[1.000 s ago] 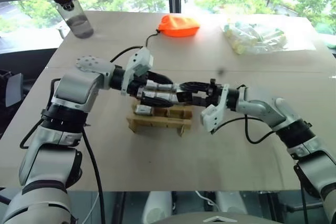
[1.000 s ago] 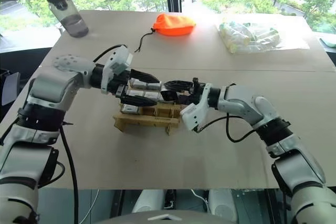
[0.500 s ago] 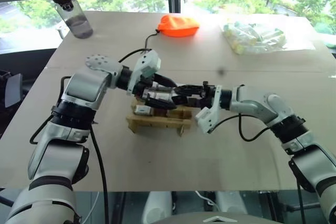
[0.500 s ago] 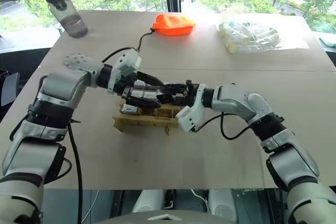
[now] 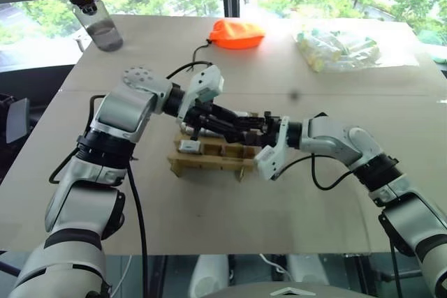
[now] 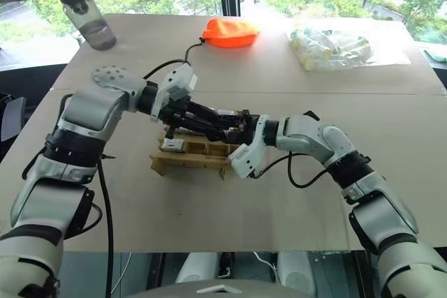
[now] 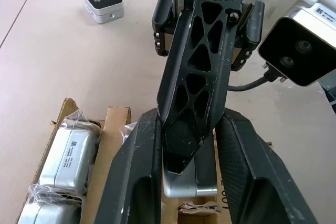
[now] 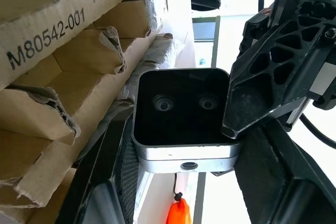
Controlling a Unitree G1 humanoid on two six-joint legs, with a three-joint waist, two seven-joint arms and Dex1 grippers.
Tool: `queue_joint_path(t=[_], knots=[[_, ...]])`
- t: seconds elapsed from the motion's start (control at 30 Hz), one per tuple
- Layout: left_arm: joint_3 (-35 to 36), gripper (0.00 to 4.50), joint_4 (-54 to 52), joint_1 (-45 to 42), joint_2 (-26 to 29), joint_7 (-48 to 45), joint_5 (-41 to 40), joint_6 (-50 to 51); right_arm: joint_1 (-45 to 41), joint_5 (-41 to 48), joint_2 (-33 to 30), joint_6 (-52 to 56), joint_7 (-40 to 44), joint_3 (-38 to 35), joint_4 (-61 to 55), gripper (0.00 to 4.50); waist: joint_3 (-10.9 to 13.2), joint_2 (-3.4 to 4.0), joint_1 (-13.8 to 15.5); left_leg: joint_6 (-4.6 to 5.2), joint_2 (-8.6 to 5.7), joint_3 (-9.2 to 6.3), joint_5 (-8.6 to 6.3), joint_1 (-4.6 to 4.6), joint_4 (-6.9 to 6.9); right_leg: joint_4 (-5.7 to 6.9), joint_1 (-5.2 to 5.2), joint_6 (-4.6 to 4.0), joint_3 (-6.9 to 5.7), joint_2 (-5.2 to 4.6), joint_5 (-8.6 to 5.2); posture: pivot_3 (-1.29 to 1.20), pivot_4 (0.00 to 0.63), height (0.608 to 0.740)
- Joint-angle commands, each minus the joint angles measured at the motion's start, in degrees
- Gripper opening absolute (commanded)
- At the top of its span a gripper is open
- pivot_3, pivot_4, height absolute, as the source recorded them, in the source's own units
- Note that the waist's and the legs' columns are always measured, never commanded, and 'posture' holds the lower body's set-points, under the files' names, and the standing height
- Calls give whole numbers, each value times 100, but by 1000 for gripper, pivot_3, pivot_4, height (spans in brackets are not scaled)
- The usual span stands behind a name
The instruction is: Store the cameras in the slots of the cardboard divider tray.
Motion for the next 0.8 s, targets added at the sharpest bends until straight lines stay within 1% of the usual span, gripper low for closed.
queue_joint_path(t=[0.03, 0.07, 0.1, 0.13, 0.2, 0.53, 0.67, 0.8], knots=[[-123, 883, -33, -117, -50, -164, 40, -40, -45, 56, 5, 222, -33, -142, -264, 3445, 0, 0, 2, 0, 0, 1, 0, 0, 0, 0, 0, 0, 0, 0, 0, 0, 150, 726], [-120, 883, -21, -116, -39, -193, 57, -52, -41, 53, -6, 216, -57, -154, -258, 4018, -1, -1, 1, 0, 0, 1, 0, 0, 0, 0, 0, 0, 0, 0, 0, 0, 150, 726], [-119, 883, -16, -111, -16, -229, 77, -63, -23, 75, -19, 219, -70, -169, -257, 4421, -4, -1, 2, 0, 0, 0, 0, 1, 0, 0, 1, 0, 2, 0, 0, 0, 150, 726], [-122, 883, -10, -107, 7, -260, 105, -85, 5, 105, -28, 243, -76, -186, -266, 4496, -7, 3, 2, 0, 0, 0, 0, 6, 0, -1, 7, 0, 0, 0, 0, 0, 150, 726], [-122, 883, 20, -114, 27, -289, 139, -119, 63, 180, -23, 323, -86, -221, -281, 4500, -6, 2, 2, 0, 0, 0, 0, 21, -1, 1, 16, 0, 6, -1, 0, 0, 150, 726], [-107, 883, 123, -117, 65, -249, 261, -190, 206, 410, 18, 591, -13, -309, -366, 4500, -6, 2, -3, 0, 1, -10, 0, 17, -4, -2, 14, 0, 5, 0, 0, 0, 150, 726], [-31, 883, 177, -117, 63, -179, 254, -236, 212, 426, -49, 619, 154, -263, -435, 4500, -6, 2, -2, 0, 1, -14, 0, 17, -4, -2, 14, 0, 6, 0, 0, 0, 150, 726], [-34, 883, 212, -115, 62, -173, 278, -310, 238, 569, 23, 541, 88, -285, -393, 4500, -6, 2, -1, 0, 1, -16, 0, 16, -4, -3, 14, 0, 5, 0, 0, 0, 150, 726]])
